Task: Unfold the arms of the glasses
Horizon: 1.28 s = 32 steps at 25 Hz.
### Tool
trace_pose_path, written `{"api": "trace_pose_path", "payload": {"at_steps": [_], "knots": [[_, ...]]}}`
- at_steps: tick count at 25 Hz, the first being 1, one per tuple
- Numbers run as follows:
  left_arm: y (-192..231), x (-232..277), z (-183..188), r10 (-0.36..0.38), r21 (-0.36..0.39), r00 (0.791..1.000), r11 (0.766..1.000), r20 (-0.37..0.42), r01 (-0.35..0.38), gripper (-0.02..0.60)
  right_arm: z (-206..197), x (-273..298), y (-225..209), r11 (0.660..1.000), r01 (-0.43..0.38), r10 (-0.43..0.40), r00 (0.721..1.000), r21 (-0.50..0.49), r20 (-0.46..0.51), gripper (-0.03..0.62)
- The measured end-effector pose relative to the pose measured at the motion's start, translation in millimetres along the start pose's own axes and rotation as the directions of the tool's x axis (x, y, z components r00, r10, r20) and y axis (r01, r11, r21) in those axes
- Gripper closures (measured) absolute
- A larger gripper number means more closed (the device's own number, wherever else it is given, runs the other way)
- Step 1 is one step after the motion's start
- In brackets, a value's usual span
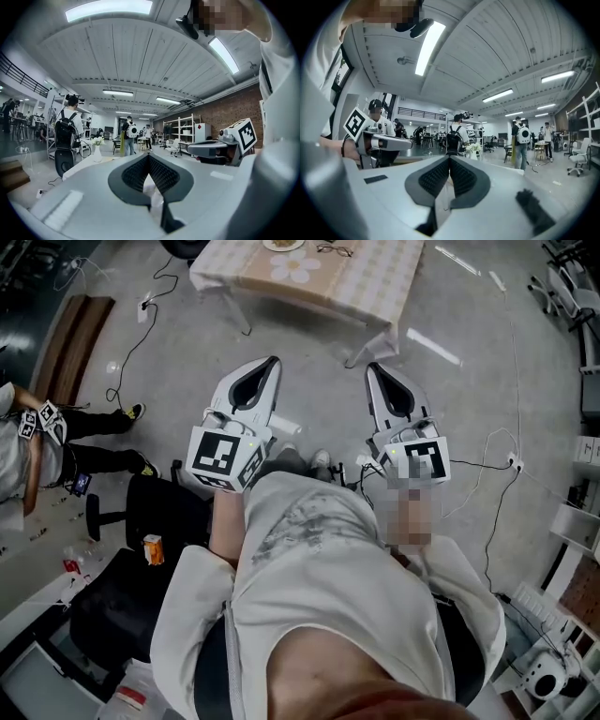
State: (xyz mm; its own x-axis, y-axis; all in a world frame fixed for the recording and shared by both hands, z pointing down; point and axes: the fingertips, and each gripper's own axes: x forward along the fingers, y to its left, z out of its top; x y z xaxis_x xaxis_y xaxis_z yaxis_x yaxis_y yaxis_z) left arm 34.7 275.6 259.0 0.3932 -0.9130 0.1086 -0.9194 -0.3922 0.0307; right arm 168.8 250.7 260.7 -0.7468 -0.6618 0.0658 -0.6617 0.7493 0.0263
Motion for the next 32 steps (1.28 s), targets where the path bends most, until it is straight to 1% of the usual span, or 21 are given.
{"api": "trace_pose_path", "payload": {"at_steps": [5,9,15,19,23,27,32], "knots": [[16,13,-3,-0.011,-0.008,1.000,1.000,0.000,0.011,0.572,-2,22,0,1.000,-0.004,0.004,1.000,-0.005,-0.018,0.577],[37,30,-10,-0.035,-0.010,0.999,0.999,-0.003,0.035,0.572,-6,49,-5,1.000,0.013,-0.014,0.999,-0.013,-0.032,0.577],[68,60,-9,-0.112,-0.011,0.994,0.994,-0.004,0.112,0.572,-9,87,-13,0.997,0.074,-0.075,0.996,-0.018,-0.048,0.577],[88,74,-12,-0.143,-0.011,0.990,0.990,-0.007,0.143,0.572,-11,110,-17,0.994,0.103,-0.104,0.993,-0.020,-0.053,0.577],[97,87,-11,-0.185,-0.020,0.983,0.982,-0.005,0.185,0.572,-10,120,-21,0.989,0.144,-0.145,0.987,-0.017,-0.063,0.577],[105,97,-11,-0.203,-0.028,0.979,0.979,0.002,0.203,0.572,-14,129,-25,0.987,0.161,-0.162,0.984,-0.019,-0.081,0.577],[113,109,-13,-0.204,-0.045,0.979,0.978,-0.001,0.204,0.572,-14,143,-35,0.987,0.160,-0.162,0.982,-0.027,-0.099,0.577]]}}
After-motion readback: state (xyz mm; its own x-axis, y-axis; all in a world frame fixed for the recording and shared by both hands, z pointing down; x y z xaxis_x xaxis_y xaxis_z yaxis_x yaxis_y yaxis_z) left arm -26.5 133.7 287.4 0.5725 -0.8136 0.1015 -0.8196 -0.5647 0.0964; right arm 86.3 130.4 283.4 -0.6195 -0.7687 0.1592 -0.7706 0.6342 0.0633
